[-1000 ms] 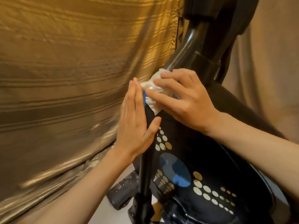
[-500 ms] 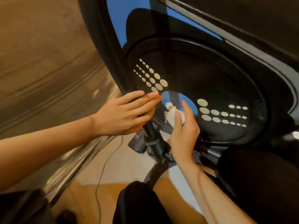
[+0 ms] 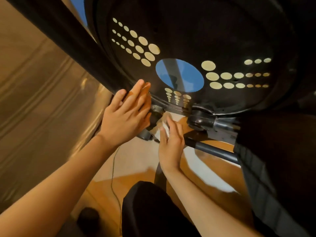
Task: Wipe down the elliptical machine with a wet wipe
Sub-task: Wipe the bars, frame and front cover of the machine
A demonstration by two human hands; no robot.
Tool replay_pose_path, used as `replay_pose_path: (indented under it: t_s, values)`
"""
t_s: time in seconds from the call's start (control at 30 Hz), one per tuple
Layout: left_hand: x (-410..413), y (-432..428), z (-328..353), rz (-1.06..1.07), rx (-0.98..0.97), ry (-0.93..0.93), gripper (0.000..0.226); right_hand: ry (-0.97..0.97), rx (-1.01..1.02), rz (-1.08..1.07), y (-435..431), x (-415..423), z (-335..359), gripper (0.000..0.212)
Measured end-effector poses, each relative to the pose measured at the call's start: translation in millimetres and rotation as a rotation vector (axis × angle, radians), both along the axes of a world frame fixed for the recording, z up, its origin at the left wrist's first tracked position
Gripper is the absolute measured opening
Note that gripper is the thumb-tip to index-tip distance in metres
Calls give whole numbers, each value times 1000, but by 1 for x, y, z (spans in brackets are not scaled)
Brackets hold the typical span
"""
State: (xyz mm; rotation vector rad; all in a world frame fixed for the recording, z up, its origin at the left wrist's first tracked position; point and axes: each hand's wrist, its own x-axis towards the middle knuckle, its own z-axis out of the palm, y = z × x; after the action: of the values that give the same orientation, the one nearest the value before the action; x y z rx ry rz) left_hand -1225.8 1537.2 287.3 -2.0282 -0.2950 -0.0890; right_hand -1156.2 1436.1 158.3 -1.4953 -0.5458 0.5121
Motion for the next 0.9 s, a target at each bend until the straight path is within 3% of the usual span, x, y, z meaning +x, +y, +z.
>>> replay_pose_path:
  t_s: [0.1,0.3,0.4,0.6,0.7,0.77,0.9]
  values:
    - [-3,-7,-14,46,-29,32,45,-39,-66,59,8,3,-8,35]
    - [-18,-17,-55,108,-149,11,45,65,-144,233,7,0,-28,50]
    - [-17,-12,-61,101,-181,-31,43,108,-189,278,10,-1,-42,46]
    - [-4,-27,-74,152,-287,-201,47,438,-163,336,12,4,-41,48]
    - [2,-33,-78,134,-363,-327,39,292,18,361,13,0,-31,52]
    - [4,-34,-79,119,-396,-390,36,195,28,330,14,-7,-46,55]
    - [1,-31,-79,114,-347,-427,30,389,-111,259,15,-5,-68,53]
